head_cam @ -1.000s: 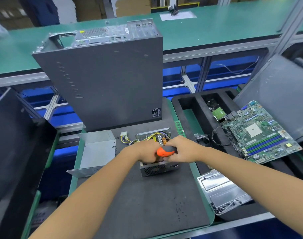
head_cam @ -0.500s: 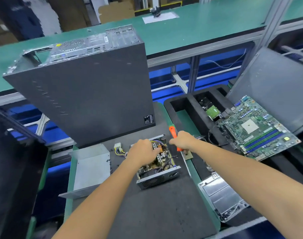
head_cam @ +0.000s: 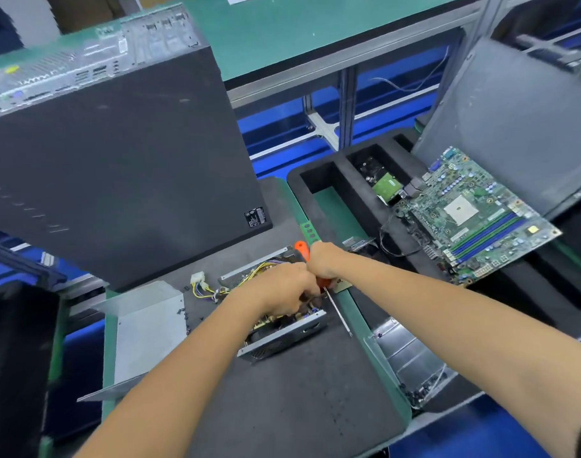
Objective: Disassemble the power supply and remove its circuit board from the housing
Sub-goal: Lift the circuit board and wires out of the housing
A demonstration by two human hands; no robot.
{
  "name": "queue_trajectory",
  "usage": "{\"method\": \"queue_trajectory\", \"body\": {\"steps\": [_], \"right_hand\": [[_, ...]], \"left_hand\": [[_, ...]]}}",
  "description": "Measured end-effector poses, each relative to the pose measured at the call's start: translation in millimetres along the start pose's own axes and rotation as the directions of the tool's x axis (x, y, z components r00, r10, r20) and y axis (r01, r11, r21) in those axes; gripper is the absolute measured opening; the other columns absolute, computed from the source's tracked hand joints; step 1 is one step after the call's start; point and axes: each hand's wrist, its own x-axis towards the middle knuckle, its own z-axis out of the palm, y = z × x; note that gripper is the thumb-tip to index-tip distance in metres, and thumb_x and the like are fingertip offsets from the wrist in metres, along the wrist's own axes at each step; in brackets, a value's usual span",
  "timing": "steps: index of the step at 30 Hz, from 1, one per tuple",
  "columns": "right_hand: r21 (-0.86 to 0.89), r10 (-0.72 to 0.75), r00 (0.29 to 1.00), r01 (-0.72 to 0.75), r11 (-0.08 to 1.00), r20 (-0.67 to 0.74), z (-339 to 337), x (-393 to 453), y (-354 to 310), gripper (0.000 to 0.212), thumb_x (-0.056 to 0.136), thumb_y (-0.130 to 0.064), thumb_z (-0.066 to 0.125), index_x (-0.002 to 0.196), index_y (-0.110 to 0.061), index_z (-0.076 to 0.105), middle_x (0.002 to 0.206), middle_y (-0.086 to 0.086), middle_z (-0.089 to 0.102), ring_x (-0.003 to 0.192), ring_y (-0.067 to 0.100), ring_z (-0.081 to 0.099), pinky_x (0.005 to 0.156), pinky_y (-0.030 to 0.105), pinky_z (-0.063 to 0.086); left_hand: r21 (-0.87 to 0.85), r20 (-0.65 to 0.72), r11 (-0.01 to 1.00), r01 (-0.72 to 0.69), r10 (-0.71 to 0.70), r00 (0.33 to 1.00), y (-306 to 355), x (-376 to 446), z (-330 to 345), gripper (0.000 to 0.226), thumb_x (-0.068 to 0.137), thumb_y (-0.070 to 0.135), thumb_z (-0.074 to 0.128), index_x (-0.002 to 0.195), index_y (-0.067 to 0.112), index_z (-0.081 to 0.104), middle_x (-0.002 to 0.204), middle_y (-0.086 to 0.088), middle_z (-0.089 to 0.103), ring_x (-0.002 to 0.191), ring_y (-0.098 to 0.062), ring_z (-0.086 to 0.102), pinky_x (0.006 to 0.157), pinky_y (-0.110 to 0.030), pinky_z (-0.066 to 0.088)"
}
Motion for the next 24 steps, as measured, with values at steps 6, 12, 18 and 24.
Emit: {"method": "queue_trajectory", "body": {"steps": [6, 12, 18, 24], "right_hand": [[0.021, -0.017, 1.0, 0.017, 1.0, 0.022, 0.6, 1.3, 5.8, 0.022, 0.087, -0.025, 0.062, 0.081, -0.007, 0.052, 0.098, 0.02, 0.067, 0.068, 0.031, 0.059, 0.05, 0.031, 0.048], [0.001, -0.02, 0.999, 0.02, 1.0, 0.038, -0.6, 1.7, 8.4, 0.022, 0.085, -0.023, 0.062, 0.093, -0.005, 0.053, 0.094, 0.019, 0.063, 0.077, 0.035, 0.065, 0.065, 0.036, 0.055], [-0.116, -0.078, 0.997, 0.078, 0.99, 0.009, 1.1, -0.2, 9.5, 0.013, 0.096, -0.013, 0.048, 0.087, -0.005, 0.043, 0.103, 0.023, 0.061, 0.083, 0.037, 0.067, 0.067, 0.04, 0.057], [-0.198, -0.04, 0.999, 0.039, 0.979, 0.0, 4.3, 0.2, 18.2, 0.046, 0.094, -0.008, 0.054, 0.136, 0.003, 0.036, 0.129, 0.021, 0.053, 0.116, 0.036, 0.057, 0.087, 0.036, 0.048]], "left_hand": [[-0.068, 0.176, 0.997, -0.022, 0.034, 0.984, 2.3, 10.3, 5.9, 0.03, 0.084, 0.014, 0.056, 0.108, 0.026, 0.067, 0.106, 0.003, 0.068, 0.097, -0.022, 0.056, 0.09, -0.033, 0.042], [-0.195, 0.234, 0.978, 0.07, -0.023, 0.972, 4.6, 10.7, -3.6, 0.029, 0.078, 0.004, 0.055, 0.102, 0.018, 0.066, 0.102, -0.002, 0.066, 0.092, -0.021, 0.06, 0.08, -0.03, 0.05], [-0.205, 0.211, 0.963, 0.176, -0.132, 0.969, 9.5, 19.0, -7.6, 0.027, 0.082, 0.008, 0.049, 0.056, 0.018, 0.05, 0.052, 0.003, 0.047, 0.042, -0.006, 0.041, 0.047, -0.023, 0.032], [-0.045, 0.245, 0.981, 0.188, -0.171, 0.954, 19.6, 31.7, 1.2, 0.01, 0.086, 0.023, 0.063, 0.084, 0.016, 0.07, 0.084, -0.005, 0.067, 0.076, -0.022, 0.057, 0.067, -0.029, 0.046]]}}
